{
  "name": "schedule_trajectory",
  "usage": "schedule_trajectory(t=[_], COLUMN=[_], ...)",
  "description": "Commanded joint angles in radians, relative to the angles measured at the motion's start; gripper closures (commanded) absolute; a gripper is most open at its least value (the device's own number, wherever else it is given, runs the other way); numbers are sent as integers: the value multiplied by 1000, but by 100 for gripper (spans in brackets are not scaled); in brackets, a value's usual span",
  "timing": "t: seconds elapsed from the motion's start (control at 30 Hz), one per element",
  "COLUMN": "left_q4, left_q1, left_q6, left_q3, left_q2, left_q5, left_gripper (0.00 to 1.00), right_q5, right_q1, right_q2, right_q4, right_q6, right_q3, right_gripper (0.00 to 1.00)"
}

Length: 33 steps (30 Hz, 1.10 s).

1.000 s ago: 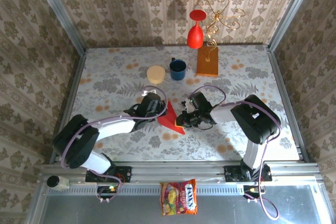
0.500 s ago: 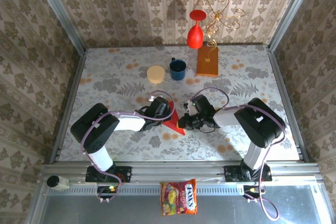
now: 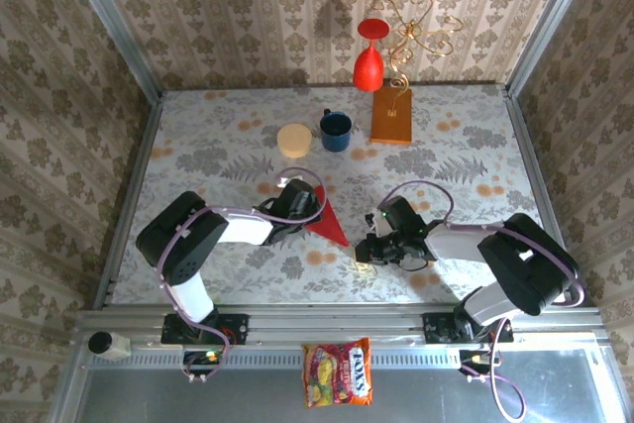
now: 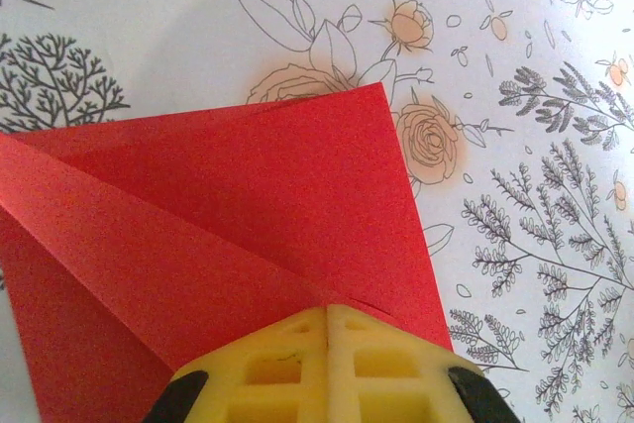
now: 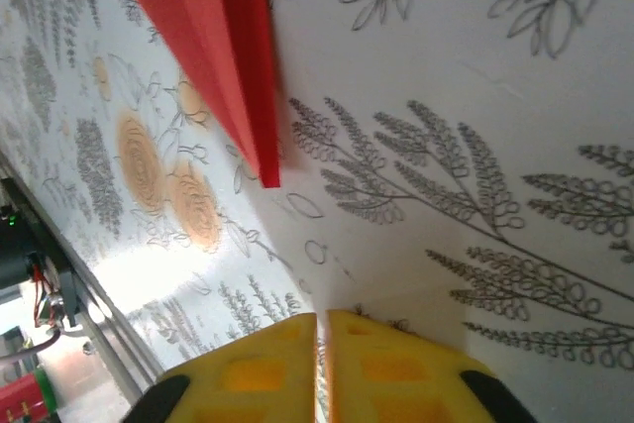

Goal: Fold a paper plane with a square sheet of paper (pick it up from the middle)
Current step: Fourth fold the wing at the center of the table, then turn over the paper at the center of the table.

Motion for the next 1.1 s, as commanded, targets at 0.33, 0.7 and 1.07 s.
schedule_trajectory(t=[0.33, 0.7, 1.07], left_q4=[-11, 15, 36], left_q1=[26, 34, 34], left_q6=[13, 17, 5], left_q3=[-79, -95, -108], left_q2=[74, 81, 86], left_q5=[30, 49, 55], left_gripper=[100, 100, 100], right_q5=[9, -8, -21], right_q1=[-6, -44, -51], right_q2=[107, 176, 204], right_q4=[5, 138, 145], right_q6=[127, 188, 188], right_q3=[114, 144, 196], right_gripper=[65, 67, 70])
